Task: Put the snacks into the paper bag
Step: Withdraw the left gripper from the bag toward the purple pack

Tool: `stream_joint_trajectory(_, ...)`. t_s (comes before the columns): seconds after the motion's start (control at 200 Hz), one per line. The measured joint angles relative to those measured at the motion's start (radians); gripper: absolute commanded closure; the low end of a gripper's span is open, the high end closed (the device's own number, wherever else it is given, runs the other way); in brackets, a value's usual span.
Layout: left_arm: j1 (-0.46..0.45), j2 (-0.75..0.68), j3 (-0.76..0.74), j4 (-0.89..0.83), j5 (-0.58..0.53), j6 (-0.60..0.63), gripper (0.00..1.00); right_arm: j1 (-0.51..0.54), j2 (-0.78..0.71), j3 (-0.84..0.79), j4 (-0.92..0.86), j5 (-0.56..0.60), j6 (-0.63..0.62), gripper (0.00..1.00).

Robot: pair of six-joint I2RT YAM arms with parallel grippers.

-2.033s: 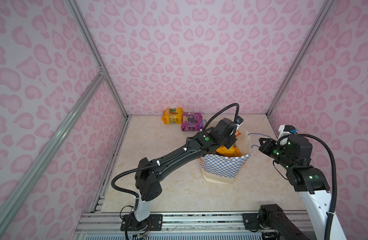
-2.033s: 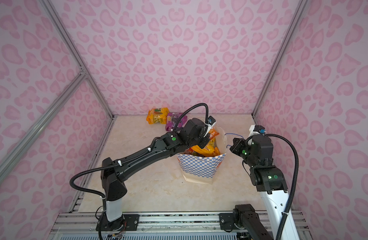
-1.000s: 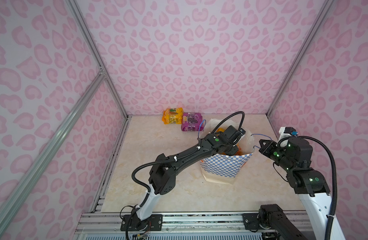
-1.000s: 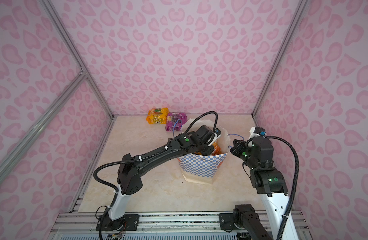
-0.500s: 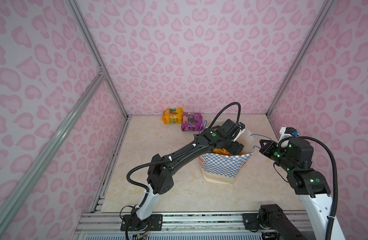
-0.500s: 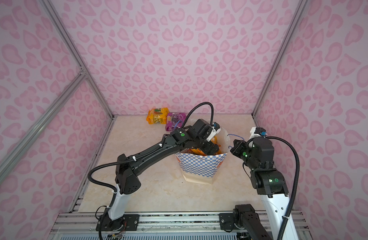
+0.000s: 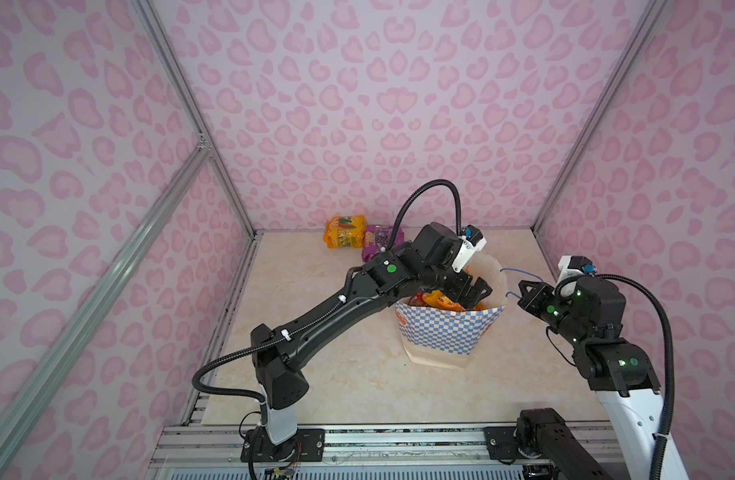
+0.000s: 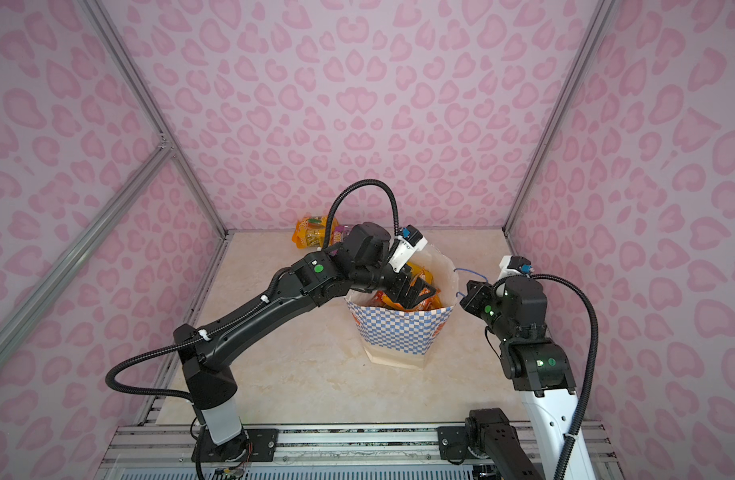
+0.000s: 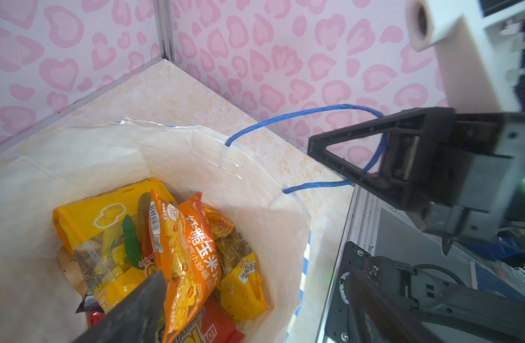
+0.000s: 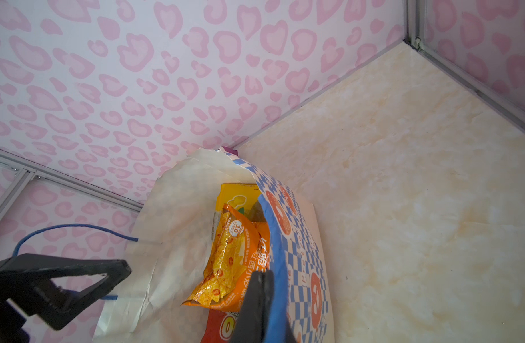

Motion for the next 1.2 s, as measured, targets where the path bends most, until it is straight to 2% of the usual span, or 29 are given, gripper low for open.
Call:
stream_joint_trajectory(0.19, -0.001, -0.19, -0.142, 0.095, 0.019, -0.036, 0.03, 0.0, -0.006, -0.01, -0.005, 0.003, -0.003, 1.0)
stream_joint_trajectory(0.32, 0.03, -0.38, -0.325, 0.182, -0.088, -0.073, 0.03, 0.0, -0.009, -0.01, -0.007, 0.003, -0.003, 1.0)
stream_joint_trajectory(0.43, 0.185, -0.498, -0.478, 0.253, -0.136, -0.163, 0.03, 0.0, -0.009, -0.013, -0.006, 0.003, -0.003, 0.99)
stream_joint_trajectory(0.53, 0.37, -0.563, -0.629, 0.301, -0.126, -0.281, 0.03, 0.0, -0.007, -0.026, -0.005, 0.003, -0.003, 0.99)
stream_joint_trajectory(0.635, 0.494, -0.581, -0.76, 0.342, -0.091, -0.392, 0.03, 0.0, 0.007, -0.031, 0.0, 0.003, -0.003, 1.0)
stream_joint_trajectory(0.755, 0.602, -0.501, -0.851, 0.444, 0.005, -0.527, 0.03, 0.0, 0.022, -0.036, 0.013, -0.001, -0.002, 1.0)
stream_joint_trajectory(0.91, 0.71, -0.267, -0.95, 0.716, 0.158, -0.784, 0.03, 0.0, 0.03, -0.043, 0.015, -0.002, 0.002, 1.0)
stream_joint_trajectory(1.055, 0.74, -0.008, -0.958, 0.987, 0.243, -1.045, 0.0, 0.0, 0.025, -0.043, 0.013, -0.001, 0.002, 1.0)
stream_joint_trajectory(1.2, 0.741, 0.211, -0.936, 1.25, 0.26, -1.294, 0.05, 0.0, 0.024, -0.043, 0.008, 0.0, 0.002, 1.0)
